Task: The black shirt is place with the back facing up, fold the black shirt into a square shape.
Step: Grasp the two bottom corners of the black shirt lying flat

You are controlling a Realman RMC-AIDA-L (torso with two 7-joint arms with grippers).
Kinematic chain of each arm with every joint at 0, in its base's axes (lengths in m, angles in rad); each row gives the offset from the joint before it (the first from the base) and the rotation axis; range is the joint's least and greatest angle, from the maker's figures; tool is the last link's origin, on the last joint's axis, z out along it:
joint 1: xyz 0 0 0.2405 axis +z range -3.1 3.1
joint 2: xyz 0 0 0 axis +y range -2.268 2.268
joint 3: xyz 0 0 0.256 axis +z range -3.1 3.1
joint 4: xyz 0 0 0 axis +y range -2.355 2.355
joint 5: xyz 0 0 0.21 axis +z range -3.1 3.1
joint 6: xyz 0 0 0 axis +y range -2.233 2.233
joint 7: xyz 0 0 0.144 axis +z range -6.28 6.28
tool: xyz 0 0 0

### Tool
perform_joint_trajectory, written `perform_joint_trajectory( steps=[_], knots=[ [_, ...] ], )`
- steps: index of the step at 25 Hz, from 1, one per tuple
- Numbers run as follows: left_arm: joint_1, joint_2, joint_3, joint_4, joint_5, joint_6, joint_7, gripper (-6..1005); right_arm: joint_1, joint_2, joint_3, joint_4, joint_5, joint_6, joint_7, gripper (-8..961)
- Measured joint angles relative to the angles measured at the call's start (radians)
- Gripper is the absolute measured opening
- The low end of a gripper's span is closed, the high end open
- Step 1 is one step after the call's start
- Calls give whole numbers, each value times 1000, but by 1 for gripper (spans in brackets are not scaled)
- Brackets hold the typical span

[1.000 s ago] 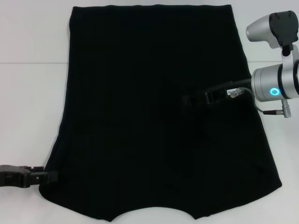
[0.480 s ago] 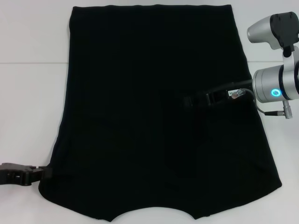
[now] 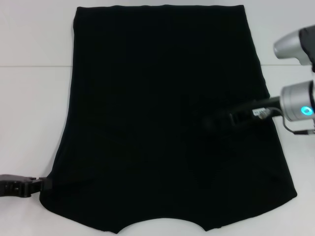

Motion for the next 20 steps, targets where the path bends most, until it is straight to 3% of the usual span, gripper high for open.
perform_joint_trajectory(
  steps=[7,10,16,20],
  knots=[
    [15,1,-35,-2,-3,24,-2,30,-123,-32,50,-98,4,-181,2,581],
    [16,5,-65,-12,-2,38,-4,30,-174,-63,104,-106,4,-232,12,579],
    [24,4,-67,-14,-1,37,-14,29,-238,-118,129,-90,-37,-266,49,576],
    [26,4,-76,-22,0,38,-14,29,-262,-130,130,-85,-80,-285,68,575]
  ],
)
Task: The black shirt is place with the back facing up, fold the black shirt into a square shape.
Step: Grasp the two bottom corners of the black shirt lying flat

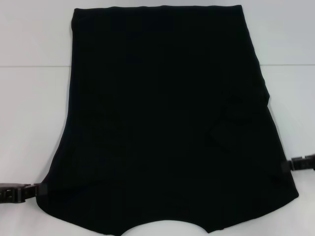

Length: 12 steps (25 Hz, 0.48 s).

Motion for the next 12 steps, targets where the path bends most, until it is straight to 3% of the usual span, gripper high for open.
perform_joint_trajectory(
  steps=[12],
  knots=[
    [-6,2,-2,-28,1,-9,6,29,0,8,-5,10,-73,-31,10,570]
  ],
)
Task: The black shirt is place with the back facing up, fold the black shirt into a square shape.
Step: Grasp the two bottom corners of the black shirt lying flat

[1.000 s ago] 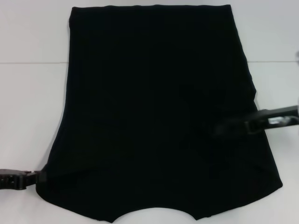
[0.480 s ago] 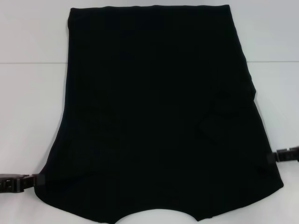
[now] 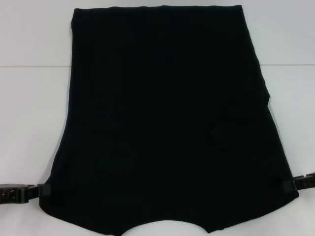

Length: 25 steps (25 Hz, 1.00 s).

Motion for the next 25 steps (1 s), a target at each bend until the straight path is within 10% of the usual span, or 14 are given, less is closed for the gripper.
perform_joint_trajectory(
  steps=[25],
  knots=[
    [-6,5,0,0,2,-14,-1,30,34,28,-3,16,-47,-5,11,559]
  ],
)
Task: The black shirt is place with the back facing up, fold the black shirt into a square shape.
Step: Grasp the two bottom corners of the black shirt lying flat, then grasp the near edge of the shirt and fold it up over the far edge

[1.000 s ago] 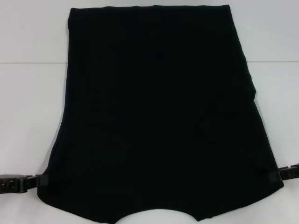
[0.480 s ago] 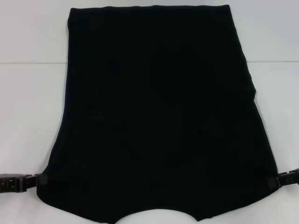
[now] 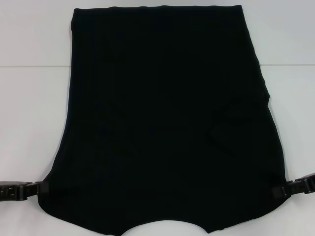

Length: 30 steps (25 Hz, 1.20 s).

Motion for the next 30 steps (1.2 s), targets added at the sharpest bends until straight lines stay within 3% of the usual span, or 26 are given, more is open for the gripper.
perform_joint_trajectory(
  steps=[10,12,18,24,30],
  knots=[
    [-6,2,1,0,0,-1,1,29,5,15,1,-10,-5,15,13,555],
    [-7,2,1,0,0,-1,2,29,5,17,3,-12,-9,16,14,369],
    [-7,1,1,0,0,-7,3,29,-2,17,8,-13,-14,24,16,145],
    [-6,1,-12,3,-6,37,-4,29,-31,13,70,-14,-8,12,-35,61],
    [8,12,-134,-4,-10,148,-5,30,-100,4,217,-18,-6,-86,-153,61]
  ],
)
